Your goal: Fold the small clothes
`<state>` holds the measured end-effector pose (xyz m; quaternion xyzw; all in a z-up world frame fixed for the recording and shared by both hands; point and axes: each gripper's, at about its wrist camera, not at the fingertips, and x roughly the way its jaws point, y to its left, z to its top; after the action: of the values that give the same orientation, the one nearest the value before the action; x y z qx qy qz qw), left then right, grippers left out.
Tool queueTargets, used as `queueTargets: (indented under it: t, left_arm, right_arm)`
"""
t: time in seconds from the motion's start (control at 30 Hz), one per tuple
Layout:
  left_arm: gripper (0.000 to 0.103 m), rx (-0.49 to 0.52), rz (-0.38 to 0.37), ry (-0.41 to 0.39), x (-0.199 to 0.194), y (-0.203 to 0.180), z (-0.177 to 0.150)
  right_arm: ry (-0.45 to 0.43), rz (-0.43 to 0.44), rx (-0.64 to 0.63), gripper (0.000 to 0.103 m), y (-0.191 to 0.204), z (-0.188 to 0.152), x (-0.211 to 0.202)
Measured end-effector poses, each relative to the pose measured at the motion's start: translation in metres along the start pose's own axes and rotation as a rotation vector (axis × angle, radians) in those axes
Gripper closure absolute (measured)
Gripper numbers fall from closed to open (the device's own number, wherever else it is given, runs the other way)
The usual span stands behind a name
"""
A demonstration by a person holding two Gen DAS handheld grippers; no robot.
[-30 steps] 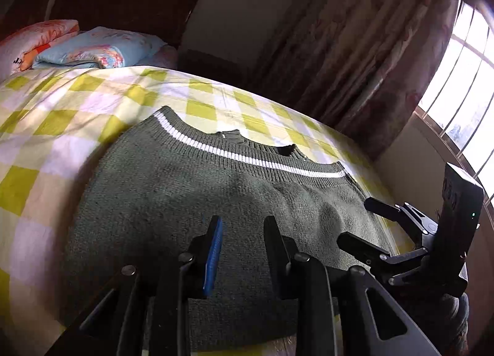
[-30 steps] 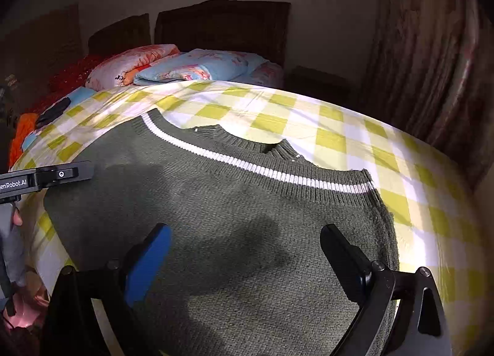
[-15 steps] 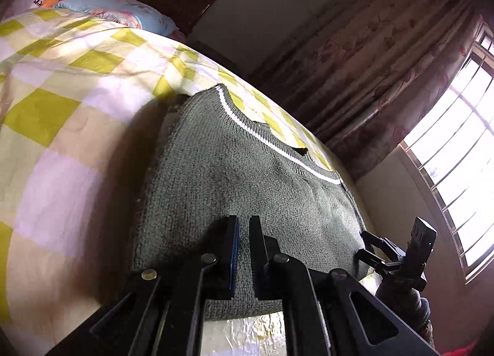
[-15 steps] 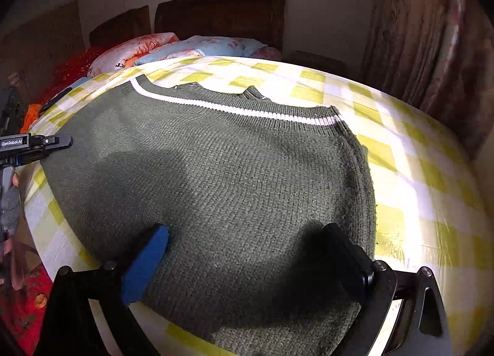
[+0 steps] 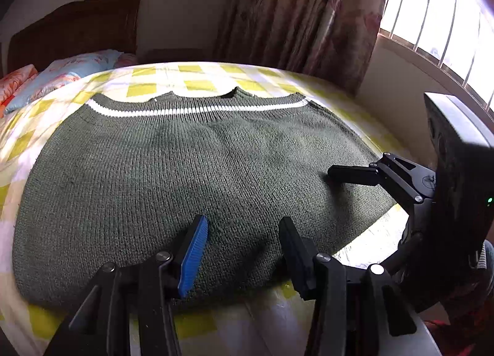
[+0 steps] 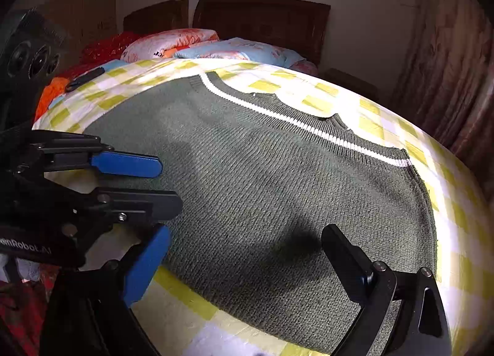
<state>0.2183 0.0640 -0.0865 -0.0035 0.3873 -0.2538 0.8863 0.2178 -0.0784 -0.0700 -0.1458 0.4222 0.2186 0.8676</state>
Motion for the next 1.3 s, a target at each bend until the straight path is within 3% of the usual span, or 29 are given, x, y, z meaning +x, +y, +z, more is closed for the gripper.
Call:
queueTargets:
  t: [0.07, 0.2, 0.33, 0.43, 0.5, 0.6, 0.73, 0.87, 0.9, 1.0, 1.1, 1.2, 1.3]
  left_arm:
    - [0.054, -0.023, -0.05, -0.002, -0.004, 0.012, -0.004]
    - [0.059, -0.166, -0.161, -0.002, -0.018, 0.054, -0.018]
    - [0.065, -0.266, -0.21, -0.018, -0.035, 0.088, -0.045]
    - [0.065, -0.315, -0.153, -0.018, -0.047, 0.102, -0.044]
    - [0.064, -0.304, -0.115, -0.031, -0.052, 0.1, -0.027]
    - [0.06, -0.249, -0.118, -0.052, -0.045, 0.082, 0.014]
    - [0.056, -0.196, -0.021, 0.021, -0.005, 0.064, 0.056]
    - [0.058, -0.21, 0.06, 0.113, 0.032, 0.07, 0.047]
    - [0.058, -0.194, 0.044, 0.058, 0.024, 0.072, 0.04]
    - [0.058, -0.194, -0.005, 0.04, 0.008, 0.083, 0.027]
    - [0.058, -0.192, -0.067, 0.028, -0.003, 0.097, 0.019]
    - [0.058, -0.197, -0.11, 0.031, -0.008, 0.106, 0.018]
    - [0.058, -0.216, -0.094, 0.069, -0.006, 0.106, 0.026]
  right_arm:
    - [-0.035, -0.016, -0.055, 0.0, -0.001, -0.011, 0.0]
    - [-0.012, -0.023, 0.001, 0.0, -0.032, -0.02, -0.01]
    - [0.007, -0.047, 0.116, 0.0, -0.075, -0.041, -0.022]
    - [-0.027, -0.042, 0.146, 0.0, -0.087, -0.049, -0.038]
    - [-0.011, -0.046, 0.168, 0.0, -0.087, -0.041, -0.041]
    - [-0.064, 0.036, 0.209, 0.0, -0.08, -0.013, -0.04]
    - [-0.056, 0.015, 0.121, 0.0, -0.045, 0.031, -0.011]
    - [0.023, -0.029, 0.016, 0.0, -0.015, 0.046, 0.028]
    - [0.05, -0.063, -0.013, 0.0, -0.012, 0.042, 0.035]
    - [0.006, 0.034, 0.089, 0.0, -0.037, 0.025, 0.026]
    - [-0.001, 0.071, 0.06, 0.0, -0.056, 0.007, 0.011]
    - [0.031, 0.039, 0.033, 0.0, -0.069, -0.003, 0.001]
    - [0.048, 0.003, 0.069, 0.0, -0.085, -0.005, -0.005]
